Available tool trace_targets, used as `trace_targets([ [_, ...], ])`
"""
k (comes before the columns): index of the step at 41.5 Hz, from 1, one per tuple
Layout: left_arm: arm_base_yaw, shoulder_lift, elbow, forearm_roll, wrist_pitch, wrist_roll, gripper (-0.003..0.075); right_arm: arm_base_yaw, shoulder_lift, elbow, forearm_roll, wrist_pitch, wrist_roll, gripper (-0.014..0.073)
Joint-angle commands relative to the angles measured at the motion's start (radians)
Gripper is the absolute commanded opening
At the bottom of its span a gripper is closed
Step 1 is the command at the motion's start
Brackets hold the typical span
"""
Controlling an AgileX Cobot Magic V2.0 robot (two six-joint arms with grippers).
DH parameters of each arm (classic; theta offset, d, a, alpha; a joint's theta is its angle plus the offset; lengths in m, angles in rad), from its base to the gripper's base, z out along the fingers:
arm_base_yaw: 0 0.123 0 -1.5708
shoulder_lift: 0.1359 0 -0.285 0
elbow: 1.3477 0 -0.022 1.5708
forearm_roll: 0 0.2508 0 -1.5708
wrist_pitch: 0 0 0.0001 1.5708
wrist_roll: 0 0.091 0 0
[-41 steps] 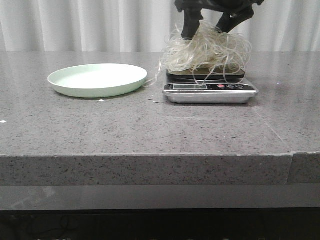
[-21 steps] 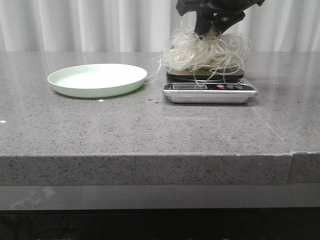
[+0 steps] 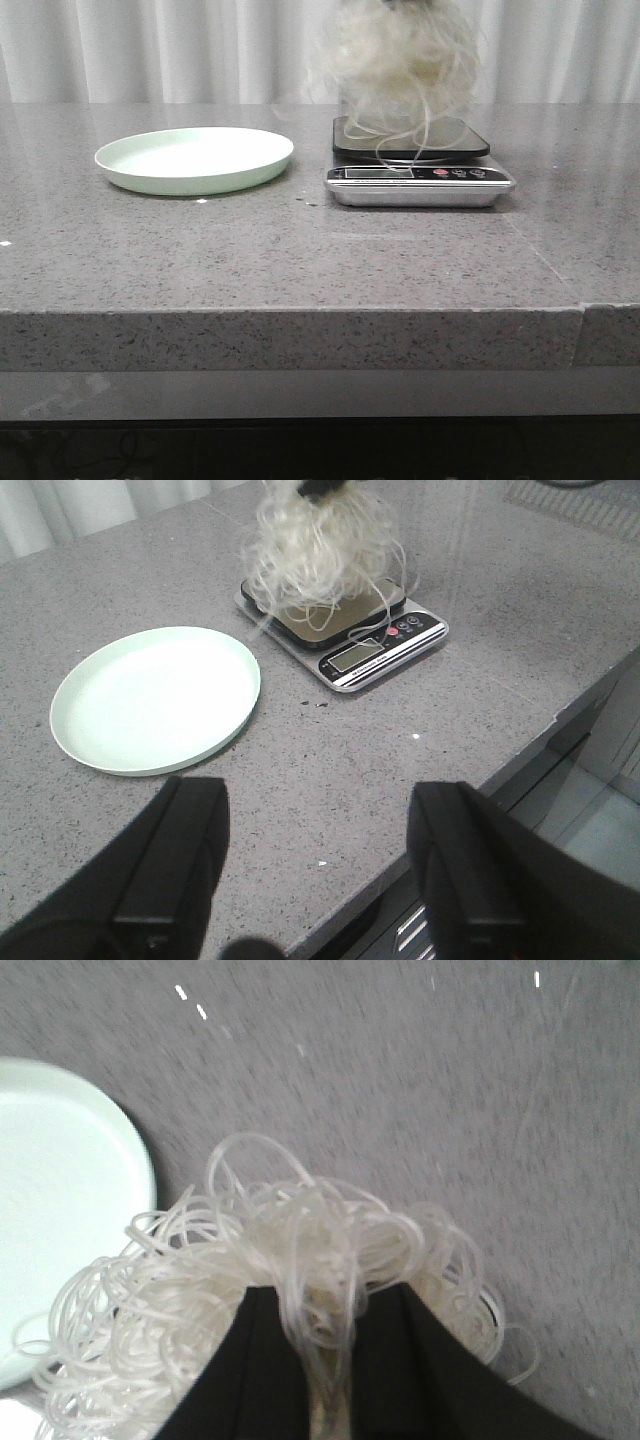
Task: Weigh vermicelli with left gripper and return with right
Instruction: 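Lift the vermicelli with the right gripper and carry it onto the green plate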
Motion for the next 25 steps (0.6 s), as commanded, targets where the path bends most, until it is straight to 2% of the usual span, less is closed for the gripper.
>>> trace_targets([
  [1, 0.004, 0.002, -0.025, -0.007, -0.074, -0.009, 0.0459, 0.033, -0.067, -0.076, 0.009, -0.087, -0.006, 0.0167],
  [19, 0.004, 0.002, -0.025, -0.007, -0.074, -0.009, 0.0459, 0.205, 0.018, -0.087, 0.042, -0.371, -0.006, 0.0167],
  [25, 0.004, 0.002, -0.025, -0.007, -0.074, -0.009, 0.0459, 0.232, 0.082, -0.132, 0.045, -0.396, -0.006, 0.0167],
])
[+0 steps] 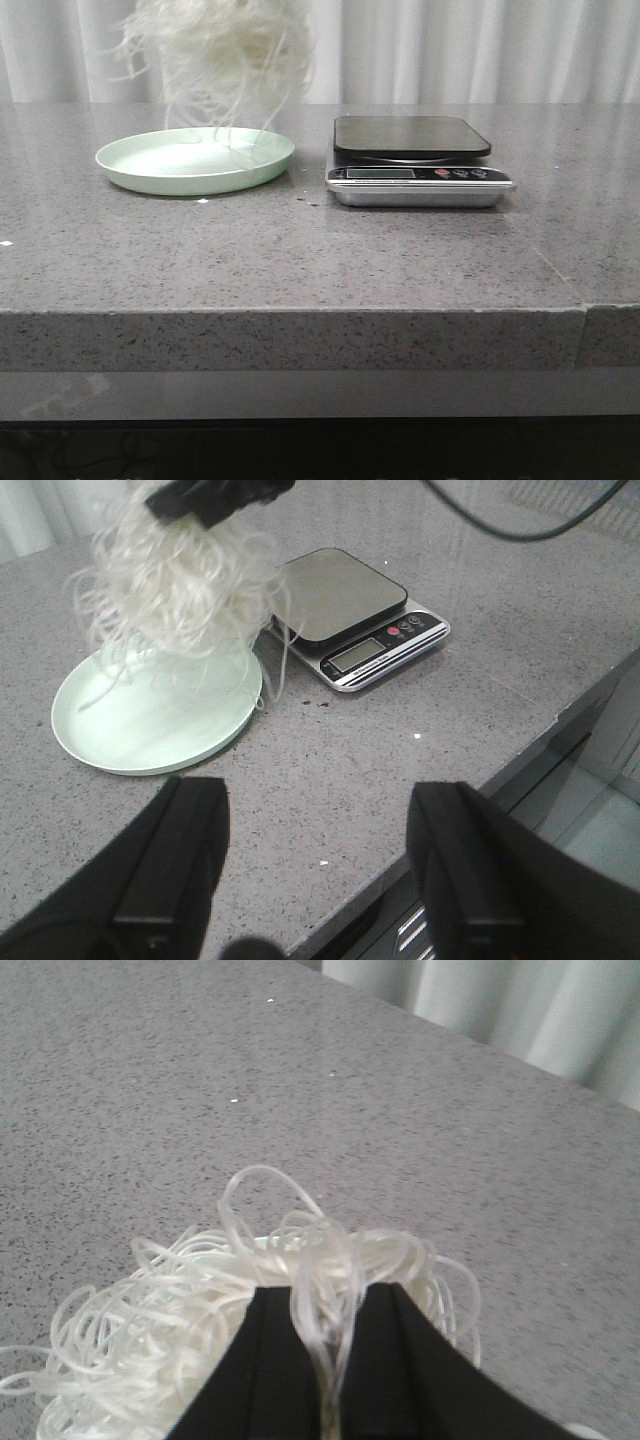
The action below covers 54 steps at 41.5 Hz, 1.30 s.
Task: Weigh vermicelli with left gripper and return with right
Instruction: 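Lift the vermicelli with the right gripper and carry it onto the green plate, then open the right gripper and raise it away from the plate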
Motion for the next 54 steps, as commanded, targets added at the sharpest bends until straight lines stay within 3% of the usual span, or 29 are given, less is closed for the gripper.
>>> trace_targets([
  [1, 0.004, 0.002, -0.025, -0.007, -0.074, -0.009, 0.0459, 0.009, -0.018, -0.08, 0.003, -0.117, -0.004, 0.0167],
  [19, 0.004, 0.002, -0.025, -0.007, -0.075, -0.009, 0.0459, 0.009, 0.181, -0.286, 0.038, 0.045, -0.004, 0.0183],
  [26, 0.004, 0.002, -0.025, -0.007, -0.075, -0.009, 0.0459, 0.009, 0.184, -0.287, 0.038, 0.086, -0.004, 0.0407],
  [30, 0.004, 0.002, -0.025, -0.007, -0.075, -0.009, 0.0459, 0.009, 0.175, -0.302, 0.038, 0.123, -0.003, 0.0479],
  [44, 0.004, 0.002, -0.025, -0.007, -0.075, -0.009, 0.0459, -0.008, 0.021, -0.336, 0.038, 0.358, 0.003, 0.0482],
  [54, 0.004, 0.002, -0.025, -0.007, -0.075, -0.009, 0.0459, -0.019, -0.172, -0.181, 0.034, 0.341, 0.014, 0.0482],
])
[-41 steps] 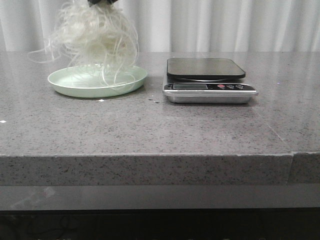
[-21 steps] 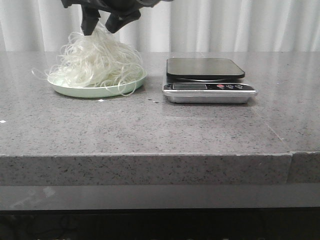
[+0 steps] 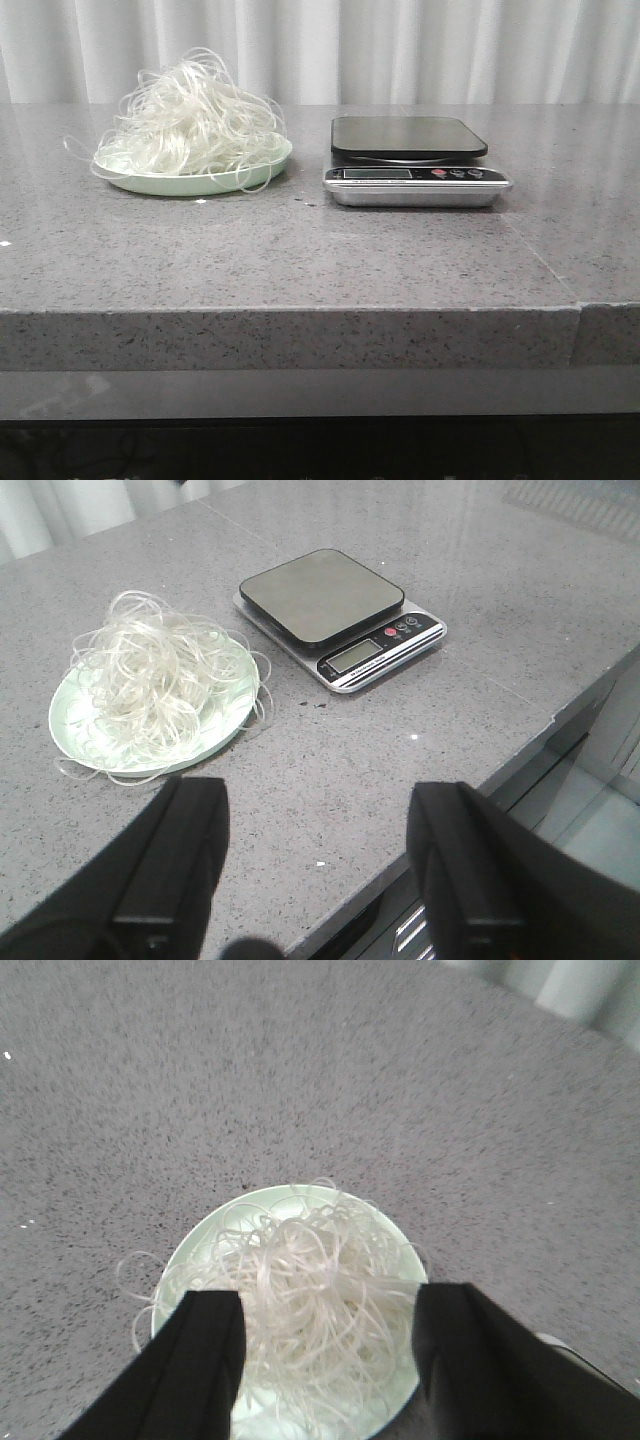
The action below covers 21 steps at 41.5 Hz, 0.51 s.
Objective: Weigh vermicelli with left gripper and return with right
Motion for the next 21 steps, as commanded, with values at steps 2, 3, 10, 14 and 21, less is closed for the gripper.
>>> trace_targets([
  [2, 0.004, 0.002, -0.025, -0.007, -0.075, -0.009, 0.0459, -0.005, -0.164, 0.111, -0.007, -0.086, 0.005, 0.0482],
  [3, 0.004, 0.002, -0.025, -0.007, -0.075, -0.009, 0.0459, -0.005, -0.191, 0.141, -0.012, -0.101, 0.005, 0.0482],
  [10, 0.004, 0.002, -0.025, -0.007, -0.075, -0.009, 0.0459, -0.005, -0.367, 0.399, -0.039, -0.181, 0.005, 0.0482],
  [14, 0.004, 0.002, -0.025, -0.007, -0.075, -0.009, 0.0459, -0.005, -0.486, 0.533, -0.046, -0.213, 0.005, 0.0482],
  [21, 0.004, 0.002, -0.025, -0.007, -0.075, -0.009, 0.0459, -0.008, -0.698, 0.741, -0.059, -0.212, 0.005, 0.0482],
])
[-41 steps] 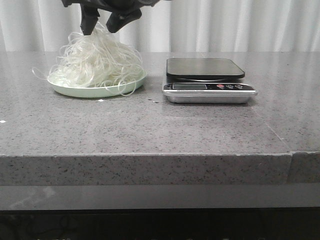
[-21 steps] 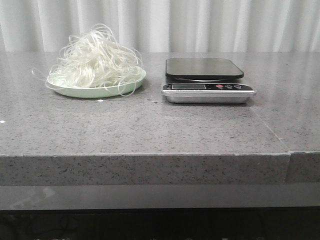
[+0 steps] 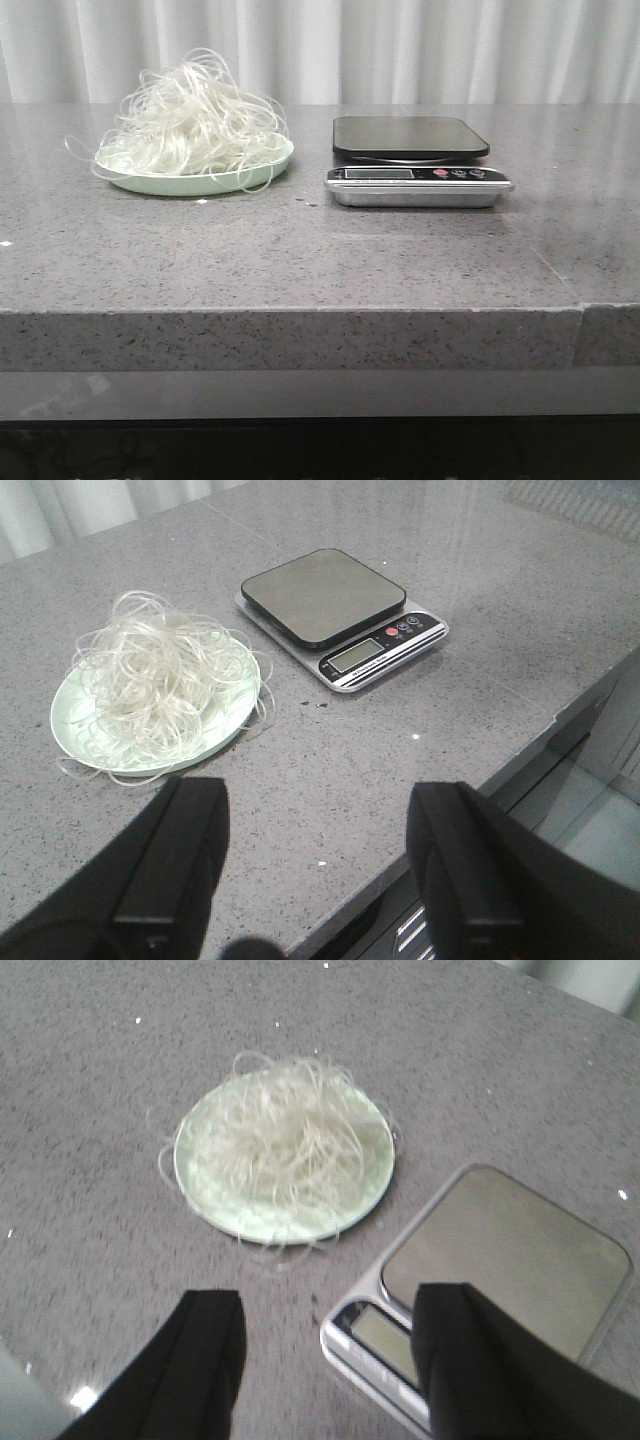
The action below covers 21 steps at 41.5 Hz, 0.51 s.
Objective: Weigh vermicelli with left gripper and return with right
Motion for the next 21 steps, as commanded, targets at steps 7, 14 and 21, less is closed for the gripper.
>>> trace_targets([
  [7, 0.004, 0.002, -0.025, -0.007, -0.075, -0.009, 0.0459, -0.006, -0.354, 0.232, -0.017, -0.059, 0.001, 0.0482],
  [14, 0.004, 0.002, -0.025, -0.007, -0.075, -0.009, 0.0459, -0.006, -0.566, 0.357, -0.017, -0.024, 0.001, 0.0482],
  [21, 0.004, 0.002, -0.025, -0.007, -0.075, -0.009, 0.0459, -0.006, -0.711, 0.431, -0.017, 0.073, 0.001, 0.0482],
])
